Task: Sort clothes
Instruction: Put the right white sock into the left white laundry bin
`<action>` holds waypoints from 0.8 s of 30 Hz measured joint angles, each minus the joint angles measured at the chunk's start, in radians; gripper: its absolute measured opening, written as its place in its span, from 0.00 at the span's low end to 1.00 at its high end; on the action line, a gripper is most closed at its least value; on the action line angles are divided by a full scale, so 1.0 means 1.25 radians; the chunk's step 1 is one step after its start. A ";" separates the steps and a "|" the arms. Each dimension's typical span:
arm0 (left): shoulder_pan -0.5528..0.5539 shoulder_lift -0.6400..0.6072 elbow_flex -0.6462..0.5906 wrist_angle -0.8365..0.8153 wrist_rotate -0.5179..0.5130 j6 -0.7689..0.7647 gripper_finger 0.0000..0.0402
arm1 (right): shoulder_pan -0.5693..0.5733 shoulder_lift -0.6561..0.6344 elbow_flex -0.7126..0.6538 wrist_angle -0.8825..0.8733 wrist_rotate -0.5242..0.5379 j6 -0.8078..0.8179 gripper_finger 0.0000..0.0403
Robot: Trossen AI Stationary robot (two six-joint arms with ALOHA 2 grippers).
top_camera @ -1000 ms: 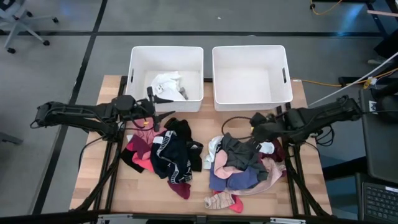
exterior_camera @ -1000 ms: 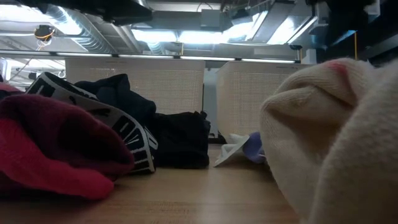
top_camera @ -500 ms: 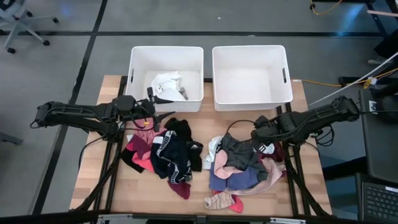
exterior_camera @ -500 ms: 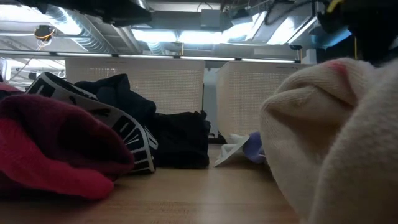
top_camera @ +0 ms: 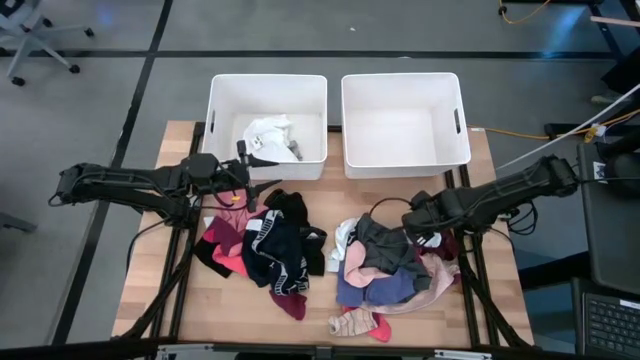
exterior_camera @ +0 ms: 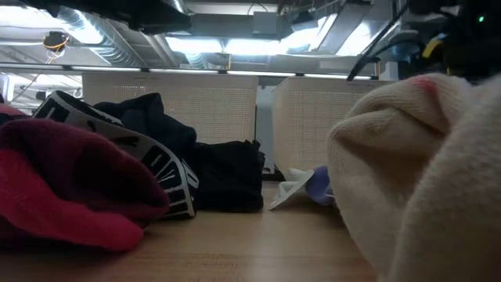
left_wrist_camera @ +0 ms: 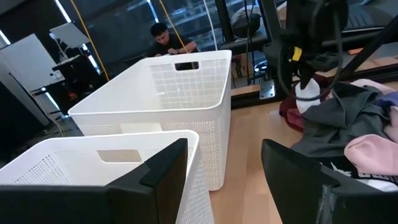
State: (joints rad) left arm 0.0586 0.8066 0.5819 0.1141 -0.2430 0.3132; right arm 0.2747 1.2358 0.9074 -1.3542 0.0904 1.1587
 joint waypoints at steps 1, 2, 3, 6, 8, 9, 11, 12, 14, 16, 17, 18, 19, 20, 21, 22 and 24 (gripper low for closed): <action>0.000 0.000 0.000 0.000 0.000 0.000 0.48 | -0.006 0.000 -0.008 0.004 -0.001 -0.002 0.54; 0.000 0.000 0.000 0.000 0.000 0.000 0.48 | -0.012 0.000 -0.016 0.014 -0.003 -0.011 0.53; 0.000 0.000 0.000 0.000 0.000 0.000 0.48 | -0.016 0.000 -0.022 0.036 -0.004 -0.023 0.52; 0.000 0.000 0.000 0.000 0.000 0.000 0.48 | -0.026 0.000 -0.036 0.092 -0.034 -0.064 0.49; 0.000 0.000 0.000 0.000 0.000 0.000 0.48 | -0.029 0.000 -0.050 0.114 -0.058 -0.078 0.47; 0.000 0.000 0.000 -0.001 0.000 0.000 0.48 | -0.029 0.000 -0.056 0.123 -0.061 -0.083 0.46; 0.000 0.000 0.000 -0.003 0.000 0.000 0.48 | -0.029 0.000 -0.069 0.127 -0.062 -0.091 0.43; 0.000 0.000 0.000 -0.005 0.000 0.000 0.48 | -0.029 0.000 -0.076 0.125 -0.065 -0.094 0.42; 0.000 0.000 0.000 -0.007 0.000 0.000 0.48 | -0.029 0.000 -0.083 0.126 -0.061 -0.103 0.38; 0.000 0.000 0.000 -0.007 0.000 0.000 0.48 | -0.026 0.000 -0.084 0.129 -0.066 -0.121 0.31; 0.000 0.000 0.000 -0.007 0.000 0.000 0.48 | -0.026 0.000 -0.084 0.138 -0.073 -0.134 0.28; 0.000 0.000 0.000 -0.007 0.000 0.000 0.48 | -0.026 0.000 -0.084 0.152 -0.080 -0.145 0.23; 0.000 0.000 0.000 -0.007 0.000 0.000 0.48 | -0.026 0.000 -0.084 0.165 -0.082 -0.158 0.18; 0.000 0.000 0.000 -0.007 0.000 0.000 0.48 | -0.026 0.000 -0.084 0.173 -0.082 -0.167 0.13; 0.000 0.000 0.000 -0.007 0.000 0.000 0.48 | -0.026 0.000 -0.084 0.178 -0.082 -0.179 0.08; 0.000 0.000 0.000 -0.007 0.000 0.000 0.48 | -0.026 0.000 -0.084 0.184 -0.081 -0.187 0.04; 0.000 0.000 0.000 -0.007 0.000 0.000 0.48 | -0.026 0.000 -0.083 0.183 -0.074 -0.201 0.03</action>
State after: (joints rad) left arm 0.0586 0.8066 0.5823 0.1058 -0.2432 0.3134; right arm 0.2417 1.2354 0.8038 -1.1253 -0.0016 0.9078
